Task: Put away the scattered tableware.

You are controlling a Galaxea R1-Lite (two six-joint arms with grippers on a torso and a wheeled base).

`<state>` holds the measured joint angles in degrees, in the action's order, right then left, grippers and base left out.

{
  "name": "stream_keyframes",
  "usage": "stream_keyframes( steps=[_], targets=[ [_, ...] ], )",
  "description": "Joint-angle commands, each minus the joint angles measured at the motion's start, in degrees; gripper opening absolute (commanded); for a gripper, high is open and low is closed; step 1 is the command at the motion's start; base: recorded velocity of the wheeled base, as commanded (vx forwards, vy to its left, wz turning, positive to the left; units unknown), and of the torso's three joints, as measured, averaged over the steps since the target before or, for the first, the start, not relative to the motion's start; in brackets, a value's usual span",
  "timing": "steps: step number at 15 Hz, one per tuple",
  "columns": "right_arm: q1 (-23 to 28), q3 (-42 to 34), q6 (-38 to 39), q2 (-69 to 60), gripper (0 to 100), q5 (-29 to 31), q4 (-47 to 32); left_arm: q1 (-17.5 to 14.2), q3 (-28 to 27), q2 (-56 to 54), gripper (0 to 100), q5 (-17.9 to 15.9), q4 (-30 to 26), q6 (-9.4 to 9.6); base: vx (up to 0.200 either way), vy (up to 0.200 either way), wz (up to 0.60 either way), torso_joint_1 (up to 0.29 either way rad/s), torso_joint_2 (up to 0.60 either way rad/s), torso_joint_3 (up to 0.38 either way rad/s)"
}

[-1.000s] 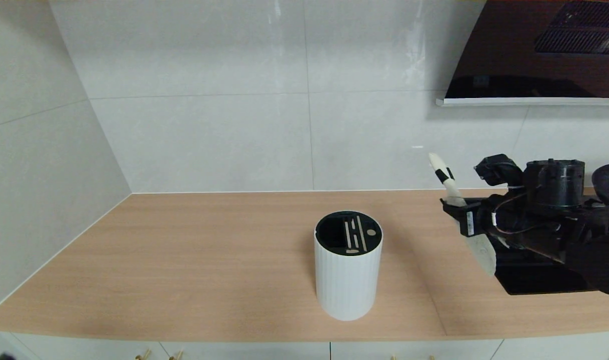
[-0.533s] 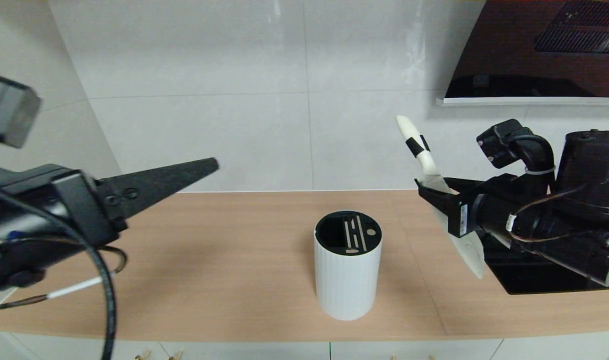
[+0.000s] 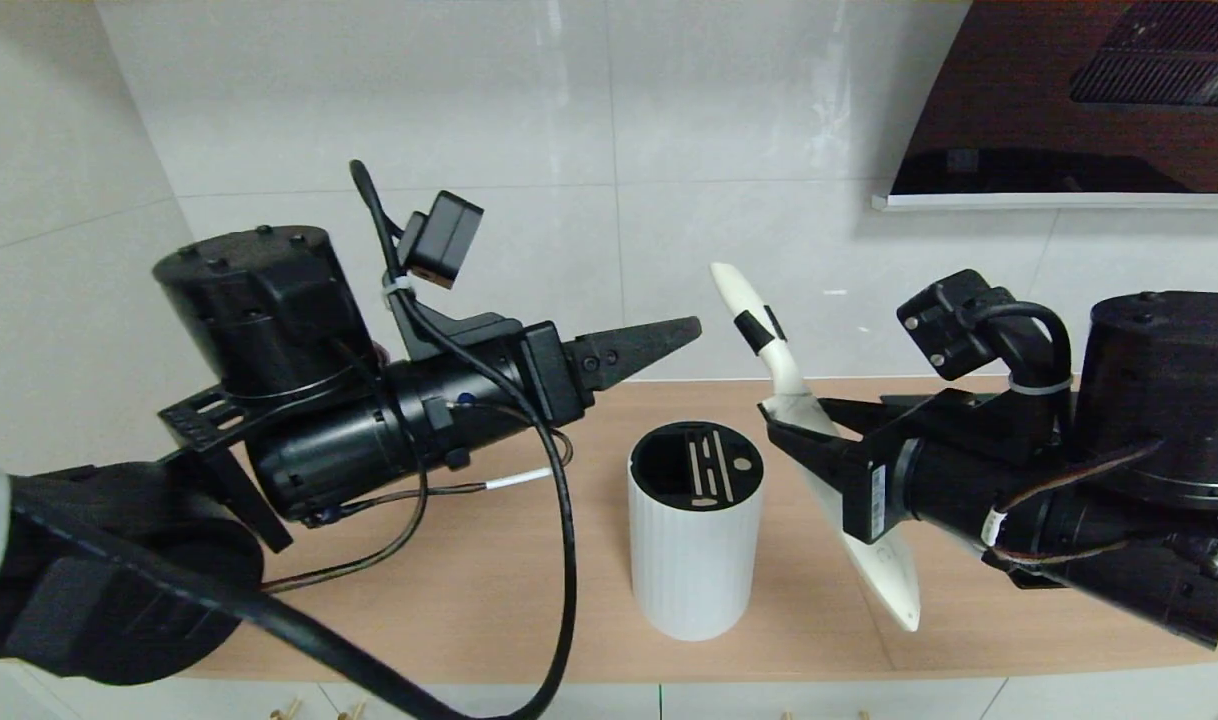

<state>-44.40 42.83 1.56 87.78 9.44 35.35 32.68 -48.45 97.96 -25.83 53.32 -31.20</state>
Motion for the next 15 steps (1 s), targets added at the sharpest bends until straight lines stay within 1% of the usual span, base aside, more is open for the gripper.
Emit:
stream_keyframes(
  steps=[1,2,4,5,8,13,15],
  targets=[
    [-1.13,0.07,0.2,1.6,0,-0.03,0.07,0.72,-0.77,4.34,100,0.08,0.12,-0.09,0.0,0.0,0.0,0.0,0.0,0.0],
    [-3.06,0.5,1.78,4.5,0,1.11,0.07,2.47,0.19,4.6,100,-0.18,0.47,-1.59,0.0,0.0,0.0,0.0,0.0,0.0],
    [-3.77,0.15,1.87,4.85,0,2.17,0.33,4.32,0.19,5.22,100,-0.18,0.56,-2.38,0.0,0.0,0.0,0.0,0.0,0.0],
    [-4.21,0.15,1.96,4.59,0,2.17,0.33,4.41,0.19,5.48,100,-0.18,0.56,-2.38,0.0,0.0,0.0,0.0,0.0,0.0],
    [-5.26,-0.02,2.13,3.97,0,2.17,0.33,4.76,0.11,9.0,100,-0.1,6.0,-2.55,0.0,0.0,0.0,0.0,0.0,0.0],
    [-6.58,-0.46,3.01,3.01,0,2.08,0.33,4.93,0.11,8.74,100,-0.1,6.53,-2.55,0.0,0.0,0.0,0.0,0.0,0.0],
    [-7.55,-0.46,3.01,2.3,0,2.08,0.16,4.93,0.11,8.82,100,0.17,8.2,-2.64,0.0,0.0,0.0,0.0,0.0,0.0]
  ],
)
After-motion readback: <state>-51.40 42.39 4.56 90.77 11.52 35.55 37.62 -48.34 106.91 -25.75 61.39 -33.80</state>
